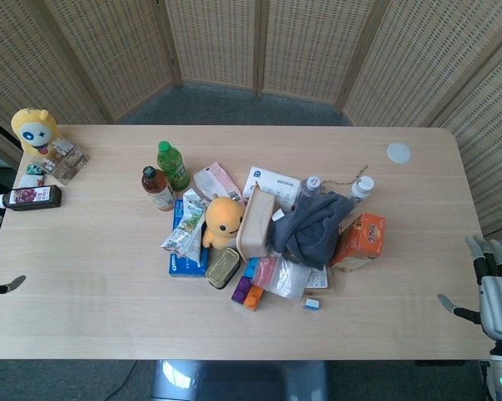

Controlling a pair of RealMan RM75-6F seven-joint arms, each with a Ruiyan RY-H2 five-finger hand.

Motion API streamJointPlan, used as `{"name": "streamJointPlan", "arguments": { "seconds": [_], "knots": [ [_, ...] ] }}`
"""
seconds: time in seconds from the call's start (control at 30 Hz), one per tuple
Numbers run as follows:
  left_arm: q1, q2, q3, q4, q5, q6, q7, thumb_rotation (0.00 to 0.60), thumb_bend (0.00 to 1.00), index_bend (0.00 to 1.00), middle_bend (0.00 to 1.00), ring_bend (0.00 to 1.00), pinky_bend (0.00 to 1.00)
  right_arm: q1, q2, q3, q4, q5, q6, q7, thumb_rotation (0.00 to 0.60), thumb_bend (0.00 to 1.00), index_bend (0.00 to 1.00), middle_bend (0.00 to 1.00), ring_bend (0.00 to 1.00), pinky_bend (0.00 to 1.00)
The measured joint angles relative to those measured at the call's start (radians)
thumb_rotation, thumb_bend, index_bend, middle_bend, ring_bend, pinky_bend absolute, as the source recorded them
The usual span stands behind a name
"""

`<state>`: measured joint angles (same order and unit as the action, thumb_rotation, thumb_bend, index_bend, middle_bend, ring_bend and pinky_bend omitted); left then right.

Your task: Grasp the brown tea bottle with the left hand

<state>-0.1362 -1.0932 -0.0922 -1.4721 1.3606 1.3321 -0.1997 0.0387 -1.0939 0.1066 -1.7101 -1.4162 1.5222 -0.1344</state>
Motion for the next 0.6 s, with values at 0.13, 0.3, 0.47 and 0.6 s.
{"name": "streamJointPlan", "arguments": {
  "seconds": [0.13,0.3,0.47,0.6],
  "knots": [
    [-0.030,-0.023,-0.008,0.027,-0.019,-0.060,-0.015,0.600,0.00,0.00,0.00,0.00,0.00,0.002,0.000,0.003,0.000,0.008,-0.006,0.007,0.534,0.00,0.00,0.00,0.00,0.00],
    [-0.052,-0.042,-0.016,0.035,-0.031,-0.083,-0.008,0.600,0.00,0.00,0.00,0.00,0.00,0.000,0.007,0.006,-0.003,0.008,-0.001,0.021,0.533,0.00,0.00,0.00,0.00,0.00],
    [-0.067,-0.063,-0.029,0.047,-0.026,-0.086,-0.048,0.600,0.00,0.00,0.00,0.00,0.00,-0.002,0.017,0.005,-0.014,0.003,-0.001,0.037,0.532,0.00,0.00,0.00,0.00,0.00],
    [-0.107,-0.123,-0.057,0.113,-0.009,-0.090,-0.116,0.600,0.00,0.00,0.00,0.00,0.00,0.000,0.018,0.005,-0.015,0.009,-0.010,0.044,0.532,0.00,0.00,0.00,0.00,0.00]
  ]
}}
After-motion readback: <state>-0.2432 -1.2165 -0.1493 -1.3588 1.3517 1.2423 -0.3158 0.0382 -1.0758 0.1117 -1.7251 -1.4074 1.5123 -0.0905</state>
